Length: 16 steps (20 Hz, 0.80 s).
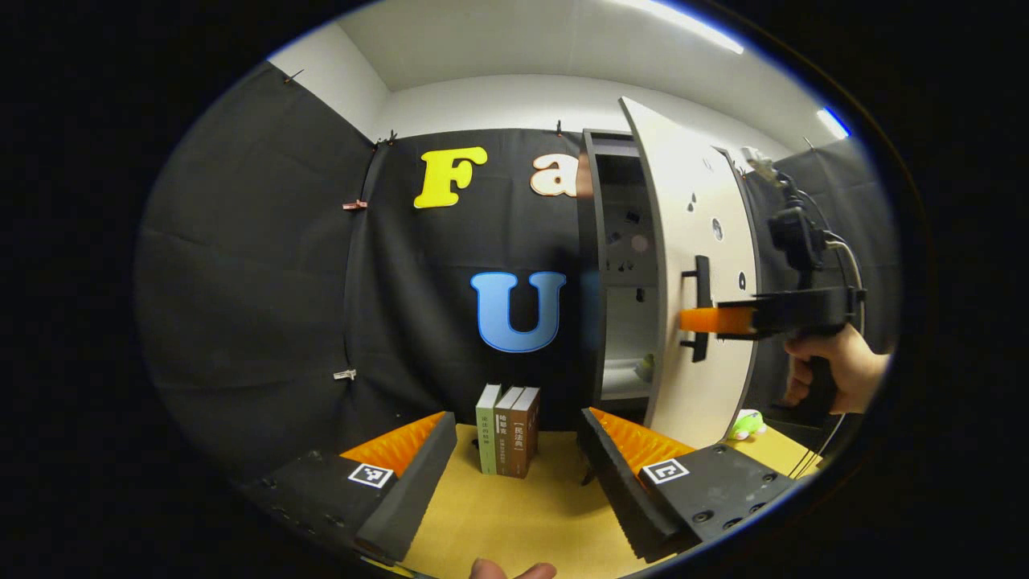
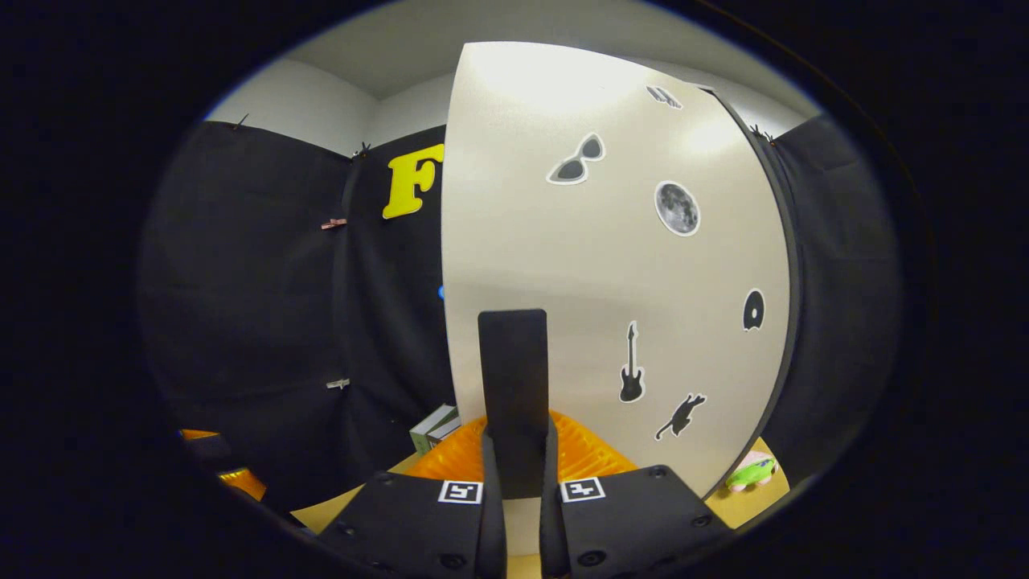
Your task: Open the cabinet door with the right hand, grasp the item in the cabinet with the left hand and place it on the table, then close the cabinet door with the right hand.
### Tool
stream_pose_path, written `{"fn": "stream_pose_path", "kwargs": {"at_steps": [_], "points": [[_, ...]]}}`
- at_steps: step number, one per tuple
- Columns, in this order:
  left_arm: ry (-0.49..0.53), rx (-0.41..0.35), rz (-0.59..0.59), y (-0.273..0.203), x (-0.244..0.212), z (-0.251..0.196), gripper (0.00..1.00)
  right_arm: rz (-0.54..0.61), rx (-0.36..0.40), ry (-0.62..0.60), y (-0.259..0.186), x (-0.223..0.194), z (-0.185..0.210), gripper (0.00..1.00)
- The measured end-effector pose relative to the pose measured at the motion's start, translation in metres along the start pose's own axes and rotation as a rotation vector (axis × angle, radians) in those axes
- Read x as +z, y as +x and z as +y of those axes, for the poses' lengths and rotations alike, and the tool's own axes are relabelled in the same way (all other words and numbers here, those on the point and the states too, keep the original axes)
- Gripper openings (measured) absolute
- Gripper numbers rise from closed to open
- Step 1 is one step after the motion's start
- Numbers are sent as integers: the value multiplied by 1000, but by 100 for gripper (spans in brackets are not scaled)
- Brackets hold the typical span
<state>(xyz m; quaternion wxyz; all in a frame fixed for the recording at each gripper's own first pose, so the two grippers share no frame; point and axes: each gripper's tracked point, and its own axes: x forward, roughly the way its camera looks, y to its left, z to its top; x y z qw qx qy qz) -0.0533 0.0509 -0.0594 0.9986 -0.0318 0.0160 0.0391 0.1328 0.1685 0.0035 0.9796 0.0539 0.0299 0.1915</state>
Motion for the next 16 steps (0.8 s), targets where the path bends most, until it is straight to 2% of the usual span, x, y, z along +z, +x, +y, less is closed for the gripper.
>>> {"fn": "stream_pose_path", "kwargs": {"at_steps": [5, 6, 11, 16], "points": [[19, -33, -41, 11, 16, -18, 99, 5, 8, -11, -30, 3, -17, 20], [21, -41, -47, 13, 18, -23, 97, 5, 0, -13, -36, 3, -21, 20], [22, -91, -48, 24, 18, -51, 97, -7, -66, -48, -65, 8, -44, 20], [8, -138, -68, 42, 23, -84, 97, -3, -165, -32, -83, 12, -76, 19]]}}
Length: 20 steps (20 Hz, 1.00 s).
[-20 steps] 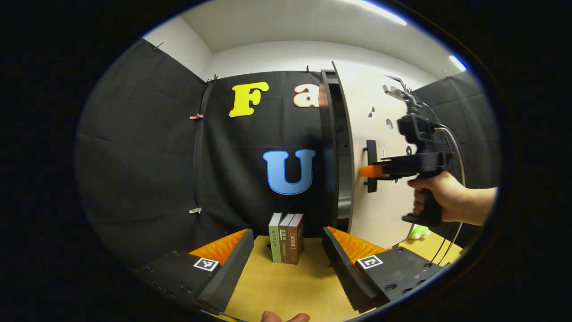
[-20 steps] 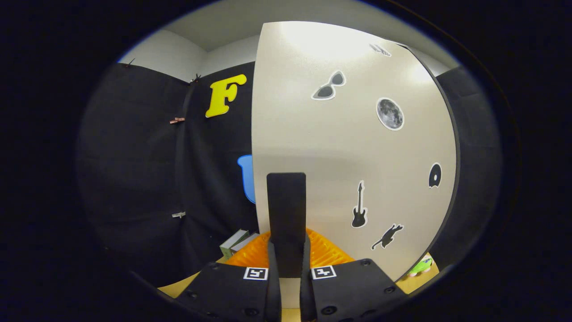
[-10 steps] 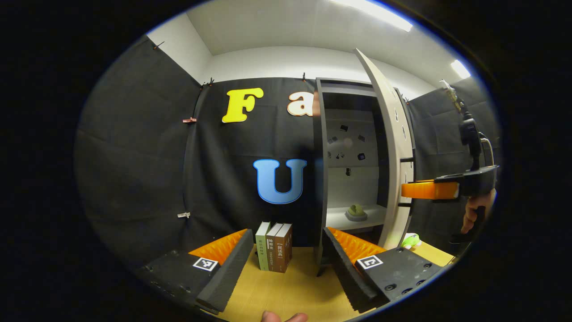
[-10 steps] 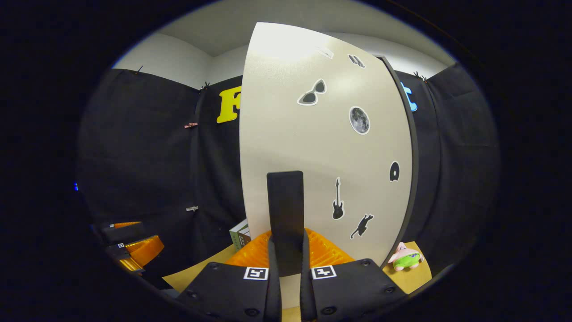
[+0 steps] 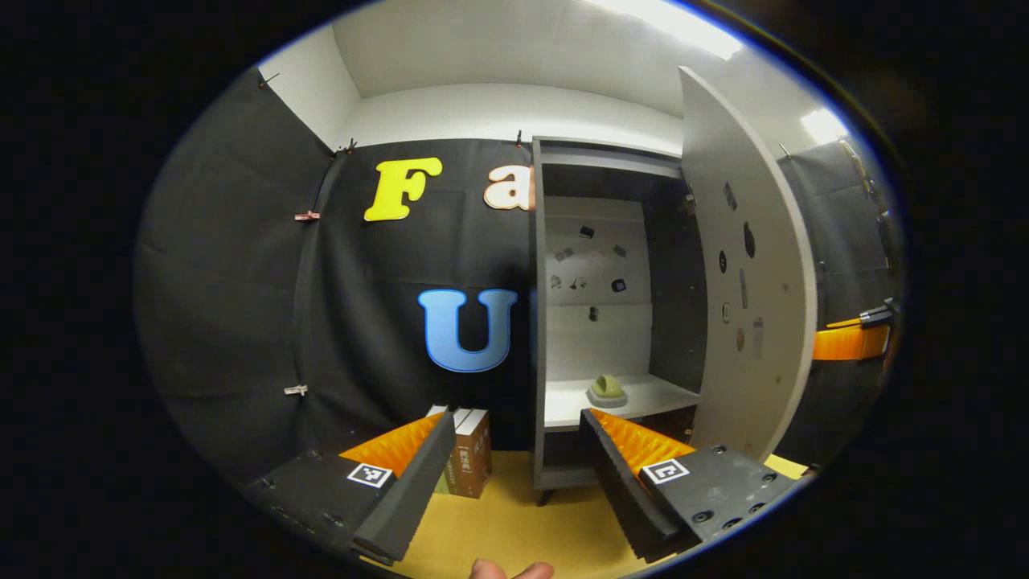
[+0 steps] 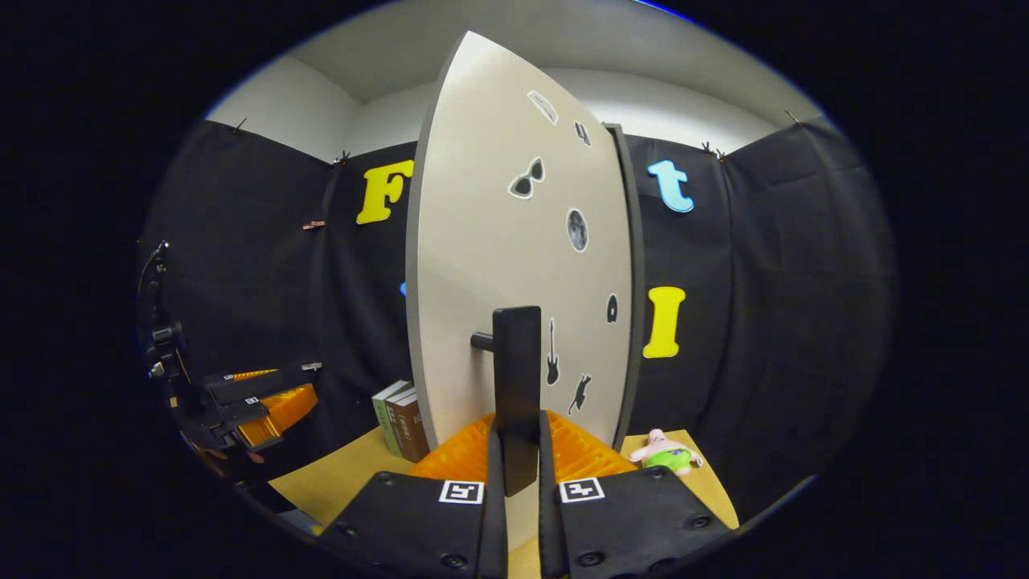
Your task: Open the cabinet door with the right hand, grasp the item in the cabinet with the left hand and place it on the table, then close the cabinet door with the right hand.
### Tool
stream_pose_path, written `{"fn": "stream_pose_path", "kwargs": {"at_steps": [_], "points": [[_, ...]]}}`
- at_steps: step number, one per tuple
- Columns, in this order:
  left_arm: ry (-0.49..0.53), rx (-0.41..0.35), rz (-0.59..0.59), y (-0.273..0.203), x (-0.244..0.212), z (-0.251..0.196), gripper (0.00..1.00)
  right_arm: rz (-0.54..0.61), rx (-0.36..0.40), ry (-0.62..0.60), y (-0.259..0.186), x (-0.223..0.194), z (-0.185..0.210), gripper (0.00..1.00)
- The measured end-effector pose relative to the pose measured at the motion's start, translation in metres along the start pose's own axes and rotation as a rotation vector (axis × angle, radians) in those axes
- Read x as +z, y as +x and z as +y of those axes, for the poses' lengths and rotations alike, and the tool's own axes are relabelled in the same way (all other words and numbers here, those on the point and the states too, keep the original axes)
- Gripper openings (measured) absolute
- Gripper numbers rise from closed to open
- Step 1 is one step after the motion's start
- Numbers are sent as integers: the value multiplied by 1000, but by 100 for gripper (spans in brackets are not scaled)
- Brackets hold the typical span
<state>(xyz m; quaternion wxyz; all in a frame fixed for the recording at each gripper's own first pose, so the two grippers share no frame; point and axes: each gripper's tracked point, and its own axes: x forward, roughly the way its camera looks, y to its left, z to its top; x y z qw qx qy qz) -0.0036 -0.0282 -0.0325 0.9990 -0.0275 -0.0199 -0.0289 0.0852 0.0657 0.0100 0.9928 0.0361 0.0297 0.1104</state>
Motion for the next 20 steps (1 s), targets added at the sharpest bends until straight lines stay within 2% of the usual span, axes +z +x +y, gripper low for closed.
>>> {"fn": "stream_pose_path", "kwargs": {"at_steps": [3, 6, 10, 14, 18, 19, 20], "points": [[4, -30, -3, 19, 1, -23, 95, -7, -67, 5, -5, 0, -15, 19], [3, -70, -4, 41, 5, -51, 97, -8, -111, -18, -12, -2, -30, 18], [11, -111, -9, 81, 7, -93, 97, -27, -125, -55, -16, 2, -45, 19], [11, -157, 20, 133, -1, -137, 99, -27, -115, -29, -25, 3, -56, 18], [85, -167, 63, 191, -23, -167, 97, -56, -166, -18, -28, 7, -73, 18], [87, -174, 71, 204, -28, -175, 96, -57, -170, -10, -28, 8, -77, 8], [83, -177, 80, 215, -33, -179, 99, -59, -155, 5, -28, 7, -75, 16]]}}
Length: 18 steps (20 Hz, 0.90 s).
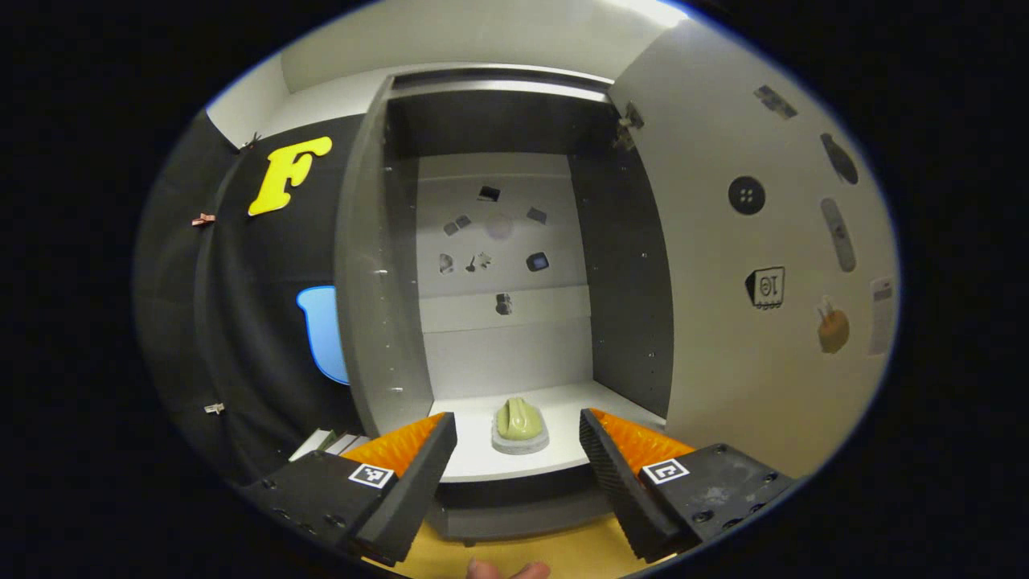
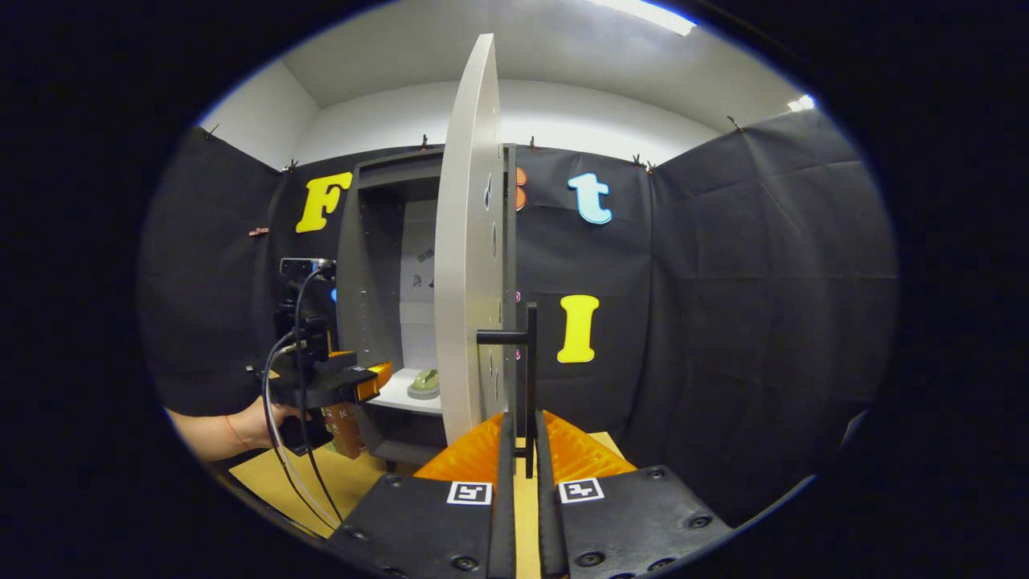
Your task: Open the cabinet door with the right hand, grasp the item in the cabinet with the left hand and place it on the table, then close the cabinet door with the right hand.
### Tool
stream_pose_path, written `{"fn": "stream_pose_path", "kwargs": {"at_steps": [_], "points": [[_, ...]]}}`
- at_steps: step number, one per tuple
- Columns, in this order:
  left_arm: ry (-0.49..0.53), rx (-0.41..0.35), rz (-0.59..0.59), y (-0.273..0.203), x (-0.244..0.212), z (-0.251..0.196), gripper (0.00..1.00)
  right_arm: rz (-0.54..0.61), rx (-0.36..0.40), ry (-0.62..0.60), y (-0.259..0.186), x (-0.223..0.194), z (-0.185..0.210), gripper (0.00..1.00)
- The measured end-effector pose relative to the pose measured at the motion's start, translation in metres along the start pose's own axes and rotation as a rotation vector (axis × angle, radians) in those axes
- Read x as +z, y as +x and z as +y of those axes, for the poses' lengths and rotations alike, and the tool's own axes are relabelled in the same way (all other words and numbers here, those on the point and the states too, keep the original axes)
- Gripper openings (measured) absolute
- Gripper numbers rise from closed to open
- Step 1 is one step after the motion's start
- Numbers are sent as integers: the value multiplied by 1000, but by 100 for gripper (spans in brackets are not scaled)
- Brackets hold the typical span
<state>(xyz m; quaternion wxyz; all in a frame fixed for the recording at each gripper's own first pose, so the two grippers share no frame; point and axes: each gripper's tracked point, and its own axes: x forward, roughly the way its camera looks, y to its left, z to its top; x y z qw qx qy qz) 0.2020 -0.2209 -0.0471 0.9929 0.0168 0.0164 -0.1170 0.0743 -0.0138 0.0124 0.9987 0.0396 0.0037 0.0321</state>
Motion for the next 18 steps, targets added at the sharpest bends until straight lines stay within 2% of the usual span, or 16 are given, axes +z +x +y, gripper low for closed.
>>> {"fn": "stream_pose_path", "kwargs": {"at_steps": [1, 4, 6, 7, 11, 12, 15, 18], "points": [[-4, -1, 9, 13, -2, -2, 96, 0, 25, 16, -1, 0, 5, 15], [16, 20, 48, 54, -13, 2, 96, -2, 39, 46, -3, 2, -1, 15], [15, 29, 82, 81, -28, 5, 96, 5, 15, 41, -5, -2, -13, 22], [6, 30, 99, 94, -35, 6, 96, 6, -14, 31, -6, -1, -23, 32], [-15, 13, 167, 142, -65, 8, 95, -33, -149, 41, -5, -1, -62, 100], [3, 19, 193, 151, -74, 9, 95, -46, -160, 52, 0, -1, -67, 97], [62, 18, 256, 173, -95, 7, 93, -72, -168, 36, 7, -1, -79, 97], [57, 24, 254, 187, -95, 6, 80, -43, -156, 3, 8, -13, -91, 97]]}}
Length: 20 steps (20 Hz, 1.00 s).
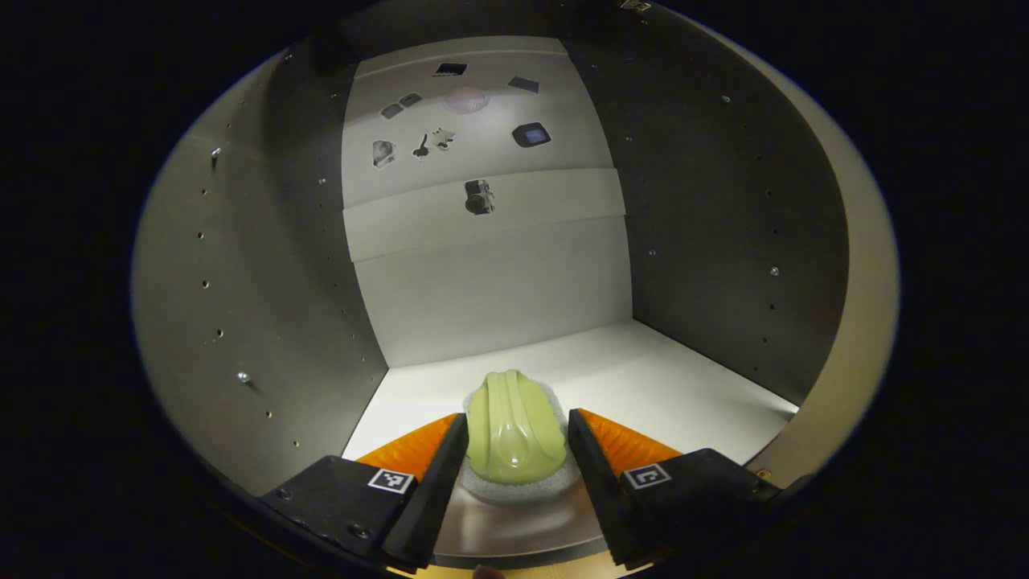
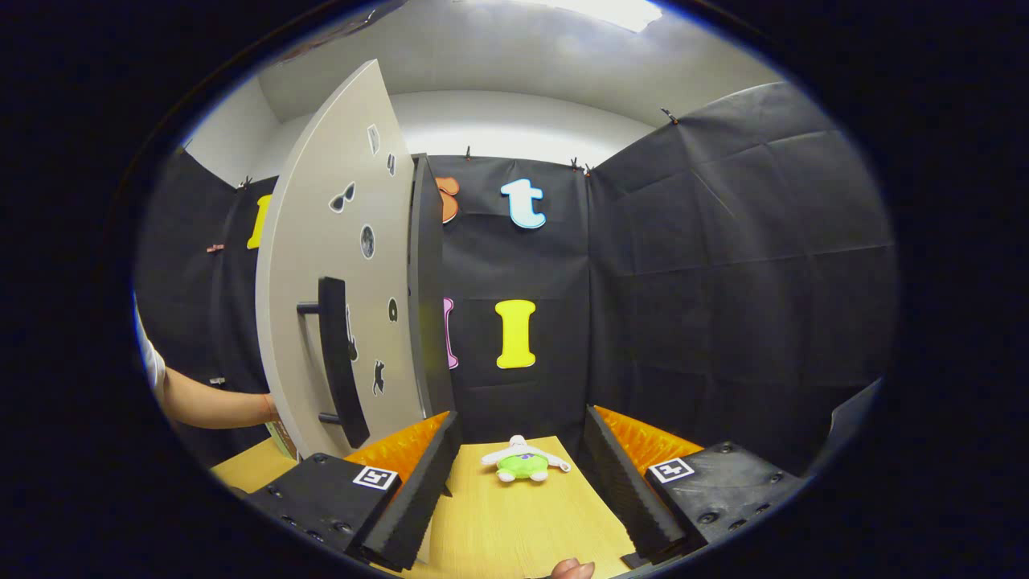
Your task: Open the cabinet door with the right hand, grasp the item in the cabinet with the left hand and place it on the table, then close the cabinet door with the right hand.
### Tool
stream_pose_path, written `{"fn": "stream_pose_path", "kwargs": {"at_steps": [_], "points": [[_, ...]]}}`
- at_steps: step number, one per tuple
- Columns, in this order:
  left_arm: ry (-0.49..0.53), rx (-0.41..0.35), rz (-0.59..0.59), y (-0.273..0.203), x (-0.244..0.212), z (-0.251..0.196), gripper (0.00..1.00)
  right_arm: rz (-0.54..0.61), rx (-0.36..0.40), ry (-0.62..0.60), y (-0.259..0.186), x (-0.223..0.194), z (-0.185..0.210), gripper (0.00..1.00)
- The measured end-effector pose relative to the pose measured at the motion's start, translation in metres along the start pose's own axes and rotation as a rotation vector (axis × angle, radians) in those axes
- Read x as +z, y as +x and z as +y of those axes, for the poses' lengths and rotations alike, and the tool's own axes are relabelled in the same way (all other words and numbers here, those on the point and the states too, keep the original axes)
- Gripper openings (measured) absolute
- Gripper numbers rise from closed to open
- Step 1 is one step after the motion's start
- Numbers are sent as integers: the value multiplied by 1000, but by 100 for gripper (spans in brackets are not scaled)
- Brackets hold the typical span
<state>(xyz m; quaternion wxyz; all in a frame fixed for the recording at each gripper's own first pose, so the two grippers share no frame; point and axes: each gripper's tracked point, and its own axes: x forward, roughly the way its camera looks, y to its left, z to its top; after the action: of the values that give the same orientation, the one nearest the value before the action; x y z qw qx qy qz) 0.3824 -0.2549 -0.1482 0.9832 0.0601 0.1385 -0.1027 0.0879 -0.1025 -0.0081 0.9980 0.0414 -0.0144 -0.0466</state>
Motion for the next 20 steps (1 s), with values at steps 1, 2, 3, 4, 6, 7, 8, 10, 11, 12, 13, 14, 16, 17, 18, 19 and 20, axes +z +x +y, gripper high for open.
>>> {"fn": "stream_pose_path", "kwargs": {"at_steps": [1, 2, 3, 4, 6, 7, 8, 10, 11, 12, 13, 14, 16, 17, 18, 19, 20], "points": [[-24, 5, 9, 3, 2, 1, 79, 5, -2, -15, 1, -2, -3, 97], [-43, 5, 18, 3, 4, 2, 73, 10, 0, -27, 3, -4, -6, 97], [-48, 2, 29, 7, 4, 4, 70, 12, 1, -37, 4, -5, -8, 100], [-41, 1, 39, 9, 6, 6, 69, 13, 0, -48, 5, -6, -11, 97], [-34, -7, 65, 12, 6, 9, 69, 10, -10, -65, 8, -5, -16, 97], [-40, -10, 73, 13, 7, 9, 68, 12, -13, -66, 9, -6, -17, 98], [-38, -9, 80, 16, 7, 11, 65, 16, -17, -68, 8, -7, -18, 98], [1, 11, 113, 23, 1, 17, 46, 25, -26, -73, 8, -8, -20, 98], [23, 10, 114, 21, 3, 17, 40, 25, -31, -75, 7, -8, -22, 98], [33, 7, 112, 21, 5, 17, 34, 23, -35, -75, 7, -8, -23, 98], [28, 0, 103, 17, 8, 16, 32, 20, -41, -75, 7, -8, -24, 98], [9, -11, 93, 14, 10, 15, 28, 17, -49, -76, 9, -8, -24, 98], [-32, -21, 82, 6, 11, 17, 23, 19, -61, -75, 11, -10, -26, 98], [-48, -23, 75, 1, 12, 21, 21, 26, -65, -69, 12, -12, -27, 98], [-54, -24, 72, -3, 13, 25, 21, 39, -60, -60, 12, -15, -24, 98], [-55, -25, 71, -10, 13, 30, 17, 45, -55, -51, 12, -15, -20, 98], [-56, -33, 69, -16, 14, 32, 17, 42, -50, -46, 13, -13, -17, 98]]}}
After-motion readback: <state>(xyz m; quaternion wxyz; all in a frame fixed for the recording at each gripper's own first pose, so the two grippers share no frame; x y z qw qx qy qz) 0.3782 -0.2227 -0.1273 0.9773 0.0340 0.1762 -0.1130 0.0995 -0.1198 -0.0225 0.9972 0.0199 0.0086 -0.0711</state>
